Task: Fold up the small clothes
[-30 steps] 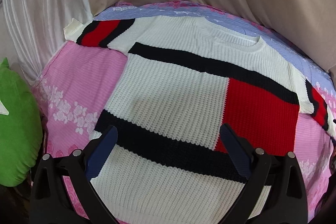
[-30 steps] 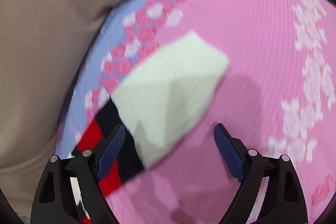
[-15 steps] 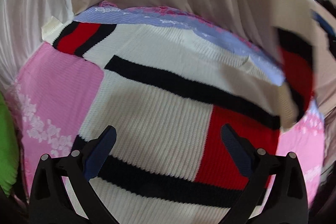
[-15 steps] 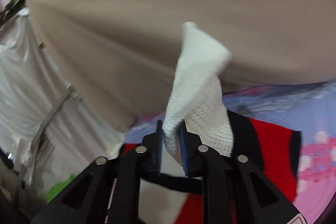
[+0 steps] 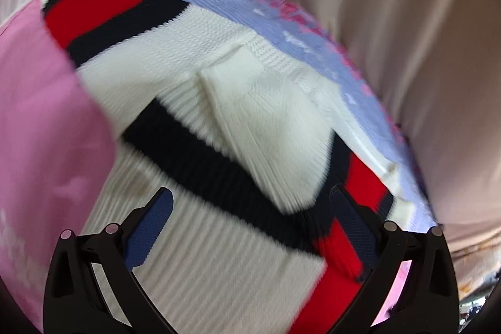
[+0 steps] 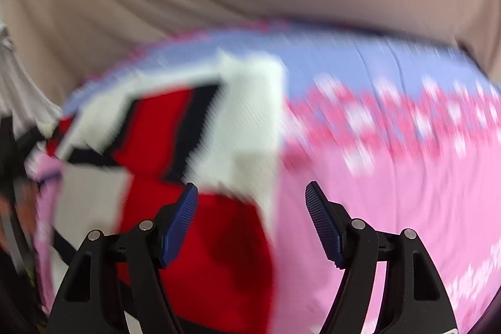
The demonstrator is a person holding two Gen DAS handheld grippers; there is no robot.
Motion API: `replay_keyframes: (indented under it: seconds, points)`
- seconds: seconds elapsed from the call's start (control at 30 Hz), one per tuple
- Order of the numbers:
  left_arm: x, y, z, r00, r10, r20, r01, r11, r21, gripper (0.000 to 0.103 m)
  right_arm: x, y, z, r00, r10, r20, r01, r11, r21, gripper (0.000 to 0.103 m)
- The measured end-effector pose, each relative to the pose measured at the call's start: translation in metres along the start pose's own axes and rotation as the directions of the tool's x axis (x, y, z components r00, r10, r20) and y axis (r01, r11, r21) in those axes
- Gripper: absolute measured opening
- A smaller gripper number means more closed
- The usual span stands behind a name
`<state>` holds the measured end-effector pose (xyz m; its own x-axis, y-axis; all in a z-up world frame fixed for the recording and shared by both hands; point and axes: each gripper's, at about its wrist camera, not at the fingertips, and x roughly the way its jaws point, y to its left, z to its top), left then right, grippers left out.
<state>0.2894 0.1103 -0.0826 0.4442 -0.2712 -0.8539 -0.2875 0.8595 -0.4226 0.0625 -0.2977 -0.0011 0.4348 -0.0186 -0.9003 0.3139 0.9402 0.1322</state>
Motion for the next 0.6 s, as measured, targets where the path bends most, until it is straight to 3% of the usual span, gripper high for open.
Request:
replay_keyframes:
  seconds: [0.1,0.13,0.17,0.2,0.23,0.27,0.3,0.33,0.43,0.5,0.6]
  points:
    - [0.027,-0.002,0.011,0.999,0.043,-0.033,-0.043,0.999,-0.014,0.097,0.026,0.007,-0.021,0.999,-0.004,-0.054,0.004,1.0,-0.016,0.07]
    - [0.028,-0.006,0.013,0.998,0.069,-0.004,-0.069,0.998,-0.003,0.096,0.034,0.011,-0.019,0.998,0.003,-0.058,-0.003,1.0,-0.01,0.07]
    - [0.028,-0.011,0.015,0.997,0.081,0.016,-0.081,0.997,0.016,0.089,0.041,0.012,-0.014,0.999,0.013,-0.051,-0.013,1.0,0.0,0.07]
    - [0.029,-0.015,0.017,0.996,0.086,0.017,-0.087,0.996,0.032,0.074,0.047,0.013,-0.01,0.999,0.017,-0.039,-0.016,1.0,0.01,0.069]
    - [0.031,-0.019,0.017,0.993,0.112,0.026,-0.113,0.992,0.052,0.066,0.052,0.013,-0.003,0.999,0.025,-0.027,-0.024,0.999,0.024,0.065]
    - [0.031,-0.022,0.016,0.992,0.122,0.035,-0.124,0.991,0.059,0.048,0.057,0.016,0.004,0.999,0.036,-0.022,-0.035,0.998,0.048,0.048]
    - [0.031,-0.022,0.016,0.994,0.106,0.035,-0.108,0.993,0.056,0.028,0.062,0.013,0.012,0.999,0.036,-0.015,-0.035,0.997,0.07,0.041]
    - [0.031,-0.02,0.014,0.998,0.058,0.02,-0.058,0.998,0.032,0.019,0.066,0.011,0.012,0.999,0.046,-0.012,-0.045,0.995,0.087,0.021]
    - [0.025,-0.018,0.008,0.999,0.019,0.031,-0.019,1.0,-0.012,0.005,0.058,-0.002,0.013,0.999,0.022,0.029,-0.026,0.991,0.134,0.012]
    - [0.029,-0.026,-0.001,0.999,-0.044,-0.008,0.044,0.999,0.001,0.005,0.046,-0.026,0.017,0.998,-0.002,0.056,-0.008,0.985,0.17,0.01]
    - [0.042,-0.049,-0.028,0.997,-0.058,-0.055,0.062,0.995,0.072,0.006,0.043,-0.057,0.013,0.998,-0.042,0.037,0.033,0.977,0.209,0.01]
